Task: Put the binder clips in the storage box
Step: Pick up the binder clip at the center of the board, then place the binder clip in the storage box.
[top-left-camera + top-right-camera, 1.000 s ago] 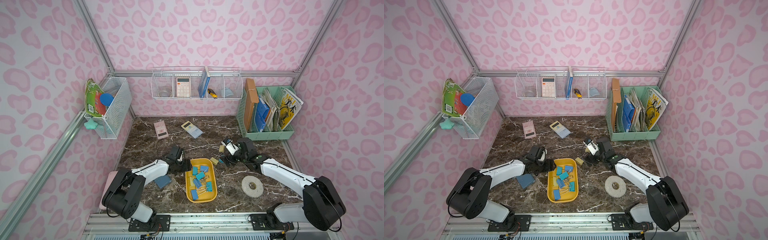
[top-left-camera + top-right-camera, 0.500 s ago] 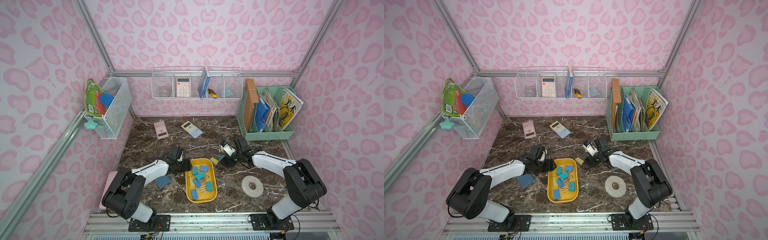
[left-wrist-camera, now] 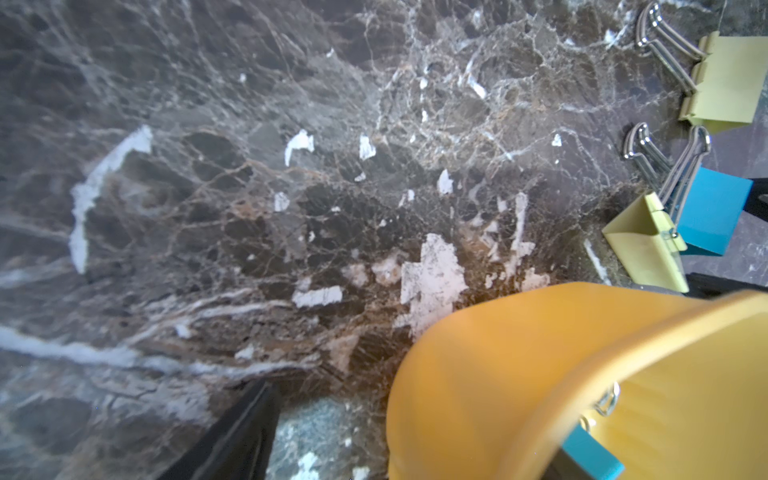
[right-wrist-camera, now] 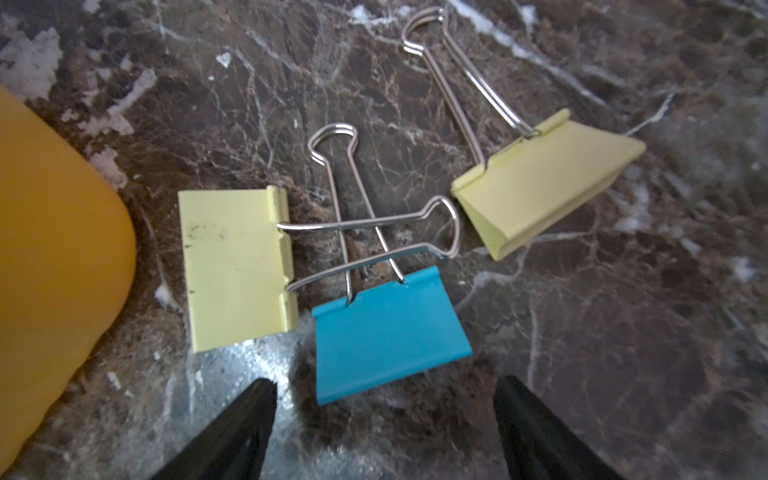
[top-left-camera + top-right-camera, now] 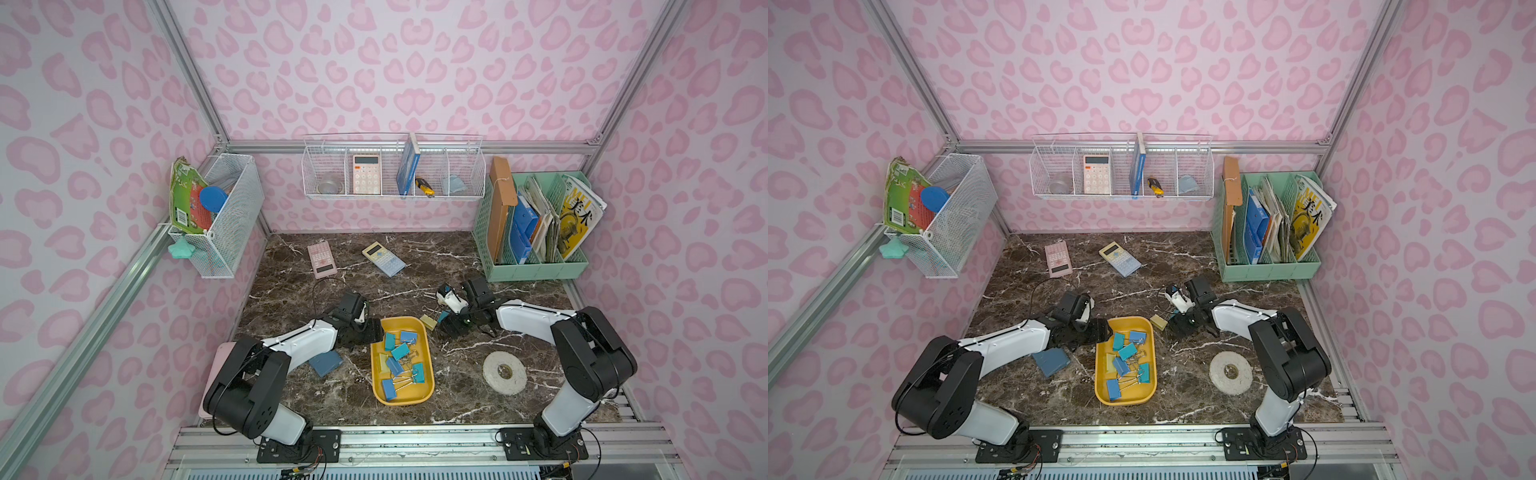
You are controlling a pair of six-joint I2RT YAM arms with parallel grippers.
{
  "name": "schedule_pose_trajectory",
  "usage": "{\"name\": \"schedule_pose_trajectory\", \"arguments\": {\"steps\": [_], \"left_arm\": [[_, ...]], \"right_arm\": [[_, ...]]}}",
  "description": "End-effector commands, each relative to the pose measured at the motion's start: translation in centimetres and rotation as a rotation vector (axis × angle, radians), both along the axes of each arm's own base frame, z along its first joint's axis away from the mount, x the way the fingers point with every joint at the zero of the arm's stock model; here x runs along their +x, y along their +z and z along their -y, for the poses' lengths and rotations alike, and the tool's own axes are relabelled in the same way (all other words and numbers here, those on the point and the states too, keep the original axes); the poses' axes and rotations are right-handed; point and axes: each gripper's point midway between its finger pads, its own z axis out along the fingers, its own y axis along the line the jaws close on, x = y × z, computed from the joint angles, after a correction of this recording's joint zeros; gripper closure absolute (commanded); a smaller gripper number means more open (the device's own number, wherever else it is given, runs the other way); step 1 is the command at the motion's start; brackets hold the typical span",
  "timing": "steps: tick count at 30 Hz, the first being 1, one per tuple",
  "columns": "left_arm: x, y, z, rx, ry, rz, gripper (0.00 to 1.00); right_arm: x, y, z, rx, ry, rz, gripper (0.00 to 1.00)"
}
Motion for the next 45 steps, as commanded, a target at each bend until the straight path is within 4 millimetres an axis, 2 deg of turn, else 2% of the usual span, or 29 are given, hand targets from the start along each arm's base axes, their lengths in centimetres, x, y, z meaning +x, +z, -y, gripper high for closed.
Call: {"name": "schedule_pose_trajectory", "arguments": {"steps": [1,7,10,14,18,21,28,32,37,45], "left_arm": [[-3.2,-2.1,-1.5,0.068,0.003,-0.142,0.21],[-3.2,-2.2,-1.5,0.072,0.002,-0.146,0.21],[-3.2,-2.2,-1.6,0.072,0.002,-0.144,0.21],[-3.3,-2.2,-1.7,0.076,0.004,-0.144,0.21],[-3.3,-2.2,-1.7,0.075,0.004,-0.145,0.21],[-3.3,-2.2,-1.7,0.078,0.003,-0.146,0.21],[-3.3,-2.1,-1.7,0.077,0.005,-0.143,0.21],[-3.3,-2.2,-1.6,0.074,0.003,-0.148,0.21],[-3.1,-2.1,-1.5,0.070,0.002,-0.142,0.21],[-3.1,-2.0,-1.4,0.064,0.001,-0.141,0.21]], "right_arm": [[0.8,0.3,-0.3,-0.004,0.017,0.036,0.14],[1.2,0.0,-0.8,-0.009,0.051,0.038,0.19],[1.3,-0.3,-0.9,-0.011,0.060,0.026,0.28],[1.2,-0.9,-1.0,-0.013,0.067,0.009,0.48],[1.2,-0.8,-0.8,-0.017,0.051,0.011,0.54],[1.7,0.4,-0.9,-0.003,0.033,0.042,0.60],[1.1,5.0,-0.4,0.022,-0.013,0.130,0.60],[-1.7,7.5,-2.2,0.044,0.055,0.147,0.60],[-6.1,9.2,-4.9,0.073,0.123,0.156,0.60],[-11.6,13.0,-9.0,0.155,0.236,0.198,0.59]]}}
